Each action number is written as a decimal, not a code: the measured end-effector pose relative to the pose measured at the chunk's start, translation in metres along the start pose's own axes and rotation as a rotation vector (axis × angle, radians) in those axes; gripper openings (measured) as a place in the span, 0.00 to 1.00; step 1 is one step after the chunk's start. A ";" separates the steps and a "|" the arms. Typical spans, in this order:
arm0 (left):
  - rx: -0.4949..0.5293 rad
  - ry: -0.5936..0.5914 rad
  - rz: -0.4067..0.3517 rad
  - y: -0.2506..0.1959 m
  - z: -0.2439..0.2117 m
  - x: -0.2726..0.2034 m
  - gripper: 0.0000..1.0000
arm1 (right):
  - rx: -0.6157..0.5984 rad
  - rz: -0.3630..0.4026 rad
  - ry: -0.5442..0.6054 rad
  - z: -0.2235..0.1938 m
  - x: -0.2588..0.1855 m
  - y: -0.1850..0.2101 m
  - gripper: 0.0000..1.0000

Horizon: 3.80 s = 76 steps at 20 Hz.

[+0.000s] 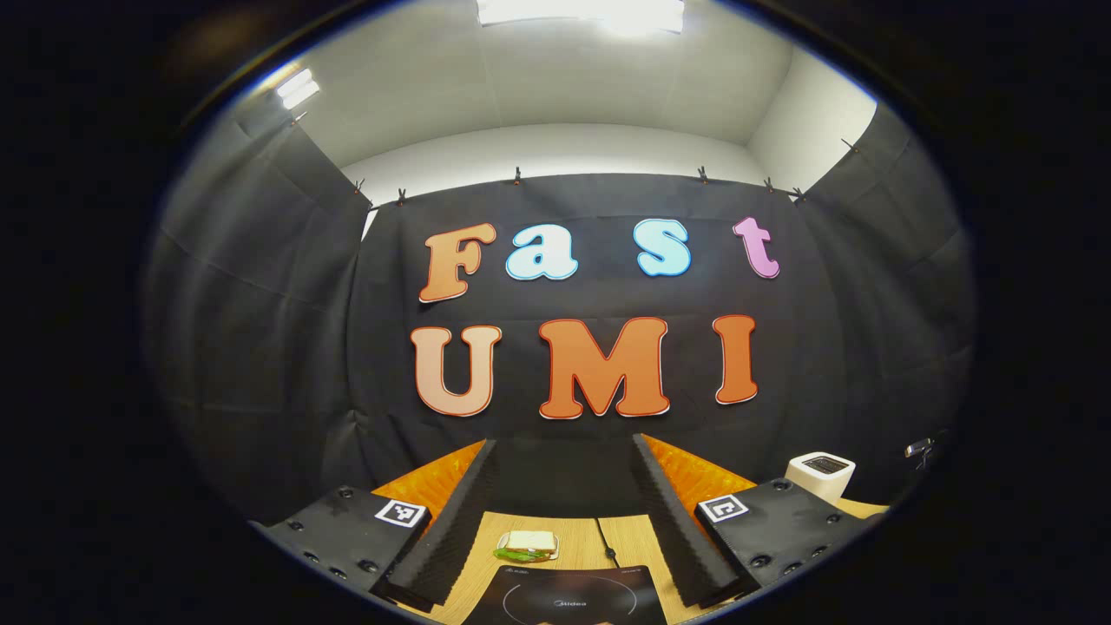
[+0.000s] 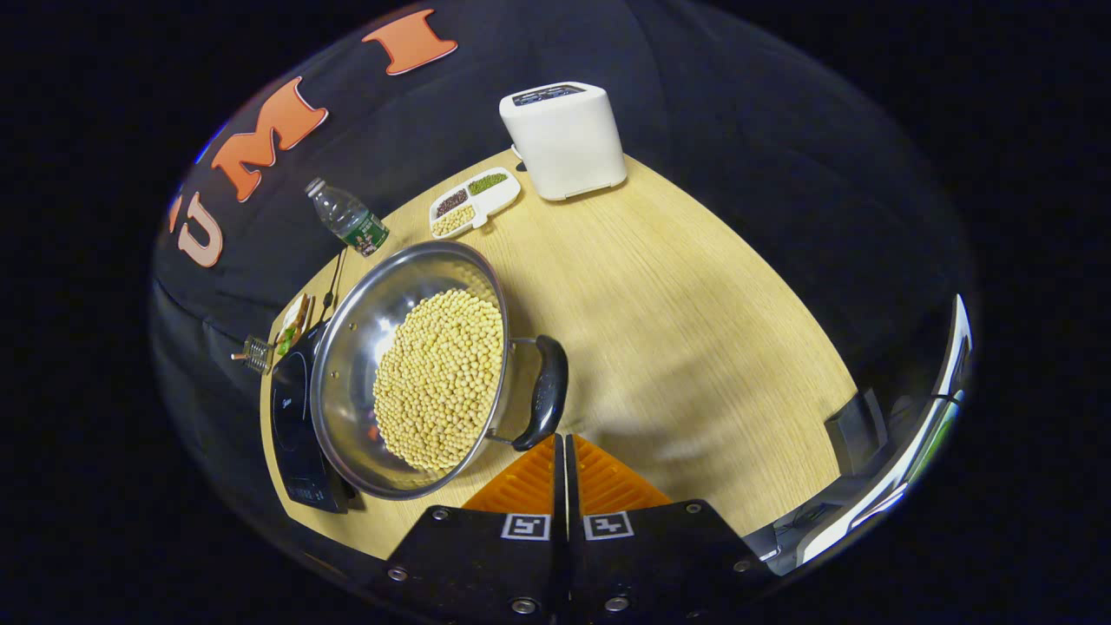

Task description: First push the handle of the pot to place it horizontally, then grasp the pot with both hands and set it on the induction cooktop.

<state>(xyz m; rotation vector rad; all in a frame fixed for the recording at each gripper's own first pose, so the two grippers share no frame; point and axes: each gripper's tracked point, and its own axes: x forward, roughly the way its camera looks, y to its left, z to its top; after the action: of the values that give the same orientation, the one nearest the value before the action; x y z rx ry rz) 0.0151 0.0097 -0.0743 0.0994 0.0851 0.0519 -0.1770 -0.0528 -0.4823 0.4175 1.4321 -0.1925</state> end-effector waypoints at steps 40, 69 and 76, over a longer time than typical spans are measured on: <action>-0.005 0.285 -0.110 -0.049 -0.102 0.011 1.00 | 0.010 -0.056 -0.058 0.096 0.055 0.013 0.00; -0.062 1.029 -0.409 -0.207 -0.375 -0.007 0.99 | -0.236 -0.067 -0.193 0.121 0.034 0.051 0.74; -0.026 1.048 -0.391 -0.212 -0.400 0.002 0.99 | -0.265 -0.111 -0.181 0.121 0.046 0.043 0.74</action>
<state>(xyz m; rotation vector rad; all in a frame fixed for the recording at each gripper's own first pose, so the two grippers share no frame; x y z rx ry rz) -0.0083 -0.1624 -0.4930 0.0191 1.1479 -0.2924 -0.0432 -0.0553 -0.5102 0.1007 1.2824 -0.1243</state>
